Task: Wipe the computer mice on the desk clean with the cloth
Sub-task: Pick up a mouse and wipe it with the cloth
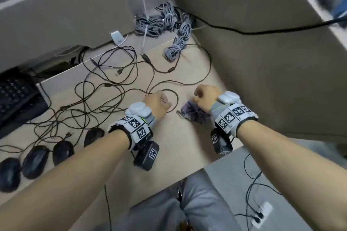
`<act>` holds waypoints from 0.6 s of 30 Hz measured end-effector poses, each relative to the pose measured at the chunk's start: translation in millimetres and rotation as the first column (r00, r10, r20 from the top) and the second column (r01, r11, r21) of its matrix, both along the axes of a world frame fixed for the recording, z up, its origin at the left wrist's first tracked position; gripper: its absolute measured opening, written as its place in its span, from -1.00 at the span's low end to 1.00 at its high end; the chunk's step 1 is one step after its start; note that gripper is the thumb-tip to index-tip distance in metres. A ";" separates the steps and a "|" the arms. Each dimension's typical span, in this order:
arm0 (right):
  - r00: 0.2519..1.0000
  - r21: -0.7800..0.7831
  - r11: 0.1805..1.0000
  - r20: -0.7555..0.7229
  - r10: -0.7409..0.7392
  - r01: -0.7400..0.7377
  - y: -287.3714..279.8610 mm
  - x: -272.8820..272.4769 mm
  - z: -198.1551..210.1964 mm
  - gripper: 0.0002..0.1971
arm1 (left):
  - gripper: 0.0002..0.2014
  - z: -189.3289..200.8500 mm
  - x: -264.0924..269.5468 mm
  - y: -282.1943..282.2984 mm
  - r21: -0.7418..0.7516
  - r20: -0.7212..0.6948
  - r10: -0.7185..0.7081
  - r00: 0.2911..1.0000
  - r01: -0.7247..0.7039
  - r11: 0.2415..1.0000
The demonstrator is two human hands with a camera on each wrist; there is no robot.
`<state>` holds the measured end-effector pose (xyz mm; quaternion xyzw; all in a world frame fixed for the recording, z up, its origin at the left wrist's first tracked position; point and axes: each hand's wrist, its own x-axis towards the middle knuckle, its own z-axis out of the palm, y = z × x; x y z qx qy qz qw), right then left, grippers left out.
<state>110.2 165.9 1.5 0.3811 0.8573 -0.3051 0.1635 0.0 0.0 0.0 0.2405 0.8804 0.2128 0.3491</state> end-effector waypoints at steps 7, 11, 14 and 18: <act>0.988 0.002 0.997 0.139 0.072 -0.073 -13.7 13.4 -20.1 -0.80 | -0.81 -18.8 1.3 -5.1 -0.067 0.028 -0.086 0.996 0.088 0.994; 0.999 -0.010 1.000 0.034 0.011 -0.010 -18.0 1.0 2.6 -0.83 | -0.81 -12.5 -2.6 -15.6 -0.034 0.065 -0.087 0.994 0.089 0.995; 0.998 -0.007 0.999 -0.054 0.032 -0.032 -32.3 -18.9 35.4 -0.81 | -0.72 6.5 -15.6 -25.2 0.038 0.045 -0.073 0.996 0.072 0.997; 0.983 0.010 0.996 -0.162 0.089 -0.089 -60.1 -54.6 77.0 -0.76 | -0.46 38.2 -40.9 -46.5 0.161 -0.042 -0.025 0.999 0.031 0.986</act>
